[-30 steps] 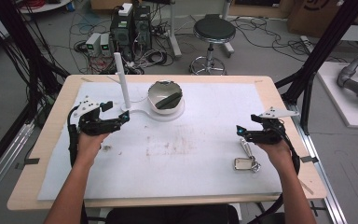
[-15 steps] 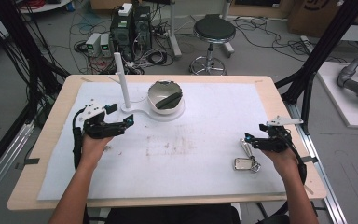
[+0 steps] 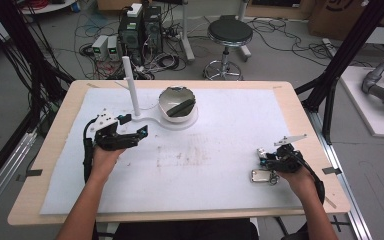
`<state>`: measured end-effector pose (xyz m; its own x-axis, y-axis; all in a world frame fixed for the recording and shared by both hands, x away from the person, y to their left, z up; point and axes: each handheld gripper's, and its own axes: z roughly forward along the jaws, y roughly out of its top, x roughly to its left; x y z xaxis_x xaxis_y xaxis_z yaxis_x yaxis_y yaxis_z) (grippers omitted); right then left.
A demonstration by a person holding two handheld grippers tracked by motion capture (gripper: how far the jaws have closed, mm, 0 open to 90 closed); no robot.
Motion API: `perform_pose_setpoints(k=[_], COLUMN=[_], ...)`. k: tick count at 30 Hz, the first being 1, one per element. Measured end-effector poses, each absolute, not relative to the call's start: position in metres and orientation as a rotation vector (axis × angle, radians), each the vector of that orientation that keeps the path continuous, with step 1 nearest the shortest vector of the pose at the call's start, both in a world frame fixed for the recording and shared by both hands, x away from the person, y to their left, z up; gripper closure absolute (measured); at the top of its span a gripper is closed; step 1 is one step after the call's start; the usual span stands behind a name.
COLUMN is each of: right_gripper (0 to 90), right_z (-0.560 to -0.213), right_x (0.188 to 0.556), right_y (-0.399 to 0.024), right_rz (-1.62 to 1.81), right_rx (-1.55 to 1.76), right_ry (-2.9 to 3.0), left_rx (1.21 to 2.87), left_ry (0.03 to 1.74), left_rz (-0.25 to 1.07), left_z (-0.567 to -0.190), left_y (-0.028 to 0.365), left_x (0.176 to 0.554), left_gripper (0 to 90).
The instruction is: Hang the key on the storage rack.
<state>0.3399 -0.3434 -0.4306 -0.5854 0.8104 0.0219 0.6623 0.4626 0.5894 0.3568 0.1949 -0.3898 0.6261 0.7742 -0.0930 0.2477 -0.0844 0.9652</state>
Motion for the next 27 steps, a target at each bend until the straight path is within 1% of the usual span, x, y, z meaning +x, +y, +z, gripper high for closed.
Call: perform_pose_setpoints(k=[3,10,11,17,27], right_gripper=[75.6,75.9,75.9,75.9,75.9], right_z=[-0.427,-0.413,-0.407,-0.397,-0.385], right_x=[0.341,0.341,0.341,0.342,0.351], right_y=[-0.338,-0.327,-0.321,-0.303,-0.266], right_rz=[0.831,1.048,1.140,1.284,1.433], right_rx=[1.233,1.124,1.078,0.947,0.773], right_ry=[2.460,2.425,2.422,2.421,2.440], left_rx=[1.641,1.646,1.645,1.646,1.639], left_ry=[0.856,0.822,0.815,0.745,0.675], left_rz=[0.544,0.514,0.511,0.463,0.409], left_z=[-0.389,-0.383,-0.382,-0.371,-0.365], left_y=[0.196,0.195,0.194,0.182,0.168], left_x=[0.356,0.354,0.354,0.356,0.359], left_gripper=[21.0,24.5,25.2,27.4,26.9])
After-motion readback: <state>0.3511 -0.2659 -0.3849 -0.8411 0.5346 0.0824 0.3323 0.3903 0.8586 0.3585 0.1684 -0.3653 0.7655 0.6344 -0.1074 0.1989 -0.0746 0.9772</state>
